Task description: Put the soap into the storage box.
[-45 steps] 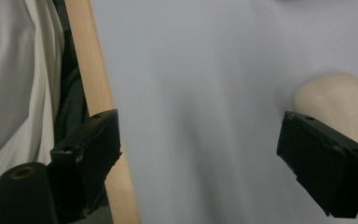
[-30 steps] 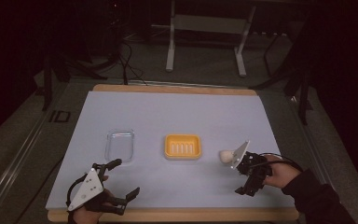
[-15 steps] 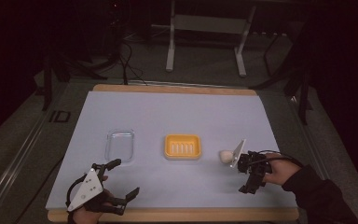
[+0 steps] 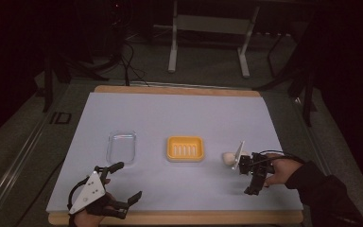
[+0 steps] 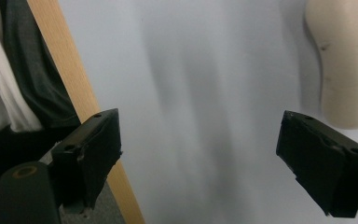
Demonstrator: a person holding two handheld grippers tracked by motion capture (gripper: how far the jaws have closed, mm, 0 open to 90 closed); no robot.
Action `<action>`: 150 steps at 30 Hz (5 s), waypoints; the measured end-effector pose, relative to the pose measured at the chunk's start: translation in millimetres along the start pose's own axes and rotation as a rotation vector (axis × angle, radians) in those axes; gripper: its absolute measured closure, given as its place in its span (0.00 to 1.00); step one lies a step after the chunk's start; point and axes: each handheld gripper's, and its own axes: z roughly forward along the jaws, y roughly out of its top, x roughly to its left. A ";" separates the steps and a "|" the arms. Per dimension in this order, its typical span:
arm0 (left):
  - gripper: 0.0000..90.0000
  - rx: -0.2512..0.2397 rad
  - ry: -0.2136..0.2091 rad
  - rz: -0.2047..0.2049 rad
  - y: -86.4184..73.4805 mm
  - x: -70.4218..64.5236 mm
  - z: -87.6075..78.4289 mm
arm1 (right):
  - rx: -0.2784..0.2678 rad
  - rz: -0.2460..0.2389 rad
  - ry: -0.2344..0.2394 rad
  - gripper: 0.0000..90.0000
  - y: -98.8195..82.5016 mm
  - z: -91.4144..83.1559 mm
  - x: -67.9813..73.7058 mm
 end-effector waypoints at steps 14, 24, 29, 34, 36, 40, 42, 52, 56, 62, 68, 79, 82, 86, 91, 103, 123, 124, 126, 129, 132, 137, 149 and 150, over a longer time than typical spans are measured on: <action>0.00 0.005 -0.004 -0.005 -0.4 0.3 0.8 | -0.001 -0.074 -0.054 0.17 -3.0 -11.1 -20.7; 0.00 0.007 0.002 -0.008 -1.1 -0.1 -0.3 | -0.023 -0.116 -0.094 0.19 2.0 -15.3 -35.7; 0.00 0.001 0.010 -0.018 -1.2 -0.8 -3.4 | -0.035 -0.143 -0.136 0.21 5.8 -15.5 -39.8; 0.00 0.008 0.019 -0.016 -2.0 -2.5 -5.5 | -0.032 -0.173 -0.159 0.21 11.1 -13.3 -44.6; 0.00 0.012 0.022 -0.016 -2.3 -2.8 -6.6 | -0.038 -0.182 -0.148 0.22 13.0 -13.4 -46.8; 0.00 0.008 0.029 -0.025 -2.8 -2.9 -9.2 | -0.043 -0.211 -0.148 0.24 16.6 -12.6 -51.3; 0.00 0.005 0.032 -0.028 -2.9 -3.1 -10.3 | -0.060 -0.230 -0.143 0.25 18.0 -11.9 -54.2; 0.00 0.007 0.033 -0.038 -3.9 -4.7 -13.5 | -0.151 -0.227 -0.102 0.29 15.8 -5.4 -69.2; 0.00 0.008 0.031 -0.042 -4.1 -4.7 -13.8 | -0.200 -0.216 -0.079 0.32 10.7 -2.7 -74.8; 0.00 0.005 0.034 -0.043 -4.5 -5.3 -14.1 | -0.220 -0.203 -0.060 0.35 7.2 9.5 -82.9; 0.00 0.011 0.049 -0.046 -5.3 -4.1 -14.2 | -0.204 -0.202 -0.062 0.35 6.4 22.2 -87.1; 0.00 0.021 0.057 -0.048 -6.9 -3.9 -14.6 | -0.195 -0.224 -0.052 0.42 8.8 35.6 -89.8; 0.00 0.024 0.055 -0.049 -7.2 -3.8 -14.4 | -0.198 -0.221 -0.060 0.46 9.1 38.0 -89.6; 0.00 0.026 0.054 -0.048 -7.5 -3.7 -13.7 | -0.188 -0.235 -0.056 0.48 10.1 42.1 -88.5; 0.00 0.033 0.053 -0.044 -7.8 -3.9 -13.2 | -0.190 -0.219 -0.034 0.55 10.1 41.6 -89.5; 0.00 0.032 0.049 -0.040 -7.5 -4.0 -12.7 | -0.182 -0.167 -0.012 0.55 10.4 33.2 -91.1; 0.00 0.020 0.037 -0.032 -6.1 -6.6 -13.5 | -0.195 -0.145 0.023 0.55 14.1 2.6 -84.6; 0.00 0.020 0.037 -0.033 -6.1 -6.6 -13.5 | -0.195 -0.147 0.021 0.55 14.7 1.1 -84.5; 0.00 0.020 0.038 -0.033 -6.0 -6.5 -13.5 | -0.197 -0.155 0.013 0.55 16.2 -2.2 -83.7; 0.00 0.021 0.037 -0.033 -6.0 -6.3 -13.3 | -0.203 -0.163 0.007 0.55 18.3 -8.4 -82.5; 0.00 0.020 0.034 -0.032 -5.9 -6.4 -13.0 | -0.201 -0.158 0.006 0.55 20.5 -15.0 -81.2; 0.00 0.017 0.027 -0.033 -5.7 -6.3 -12.1 | -0.197 -0.151 -0.002 0.55 25.4 -25.9 -79.1; 0.00 0.017 0.022 -0.034 -5.6 -6.0 -11.0 | -0.242 -0.167 -0.007 0.55 35.7 -39.2 -75.1; 0.00 0.018 0.023 -0.034 -5.6 -5.9 -10.9 | -0.241 -0.167 -0.010 0.55 37.1 -39.8 -75.2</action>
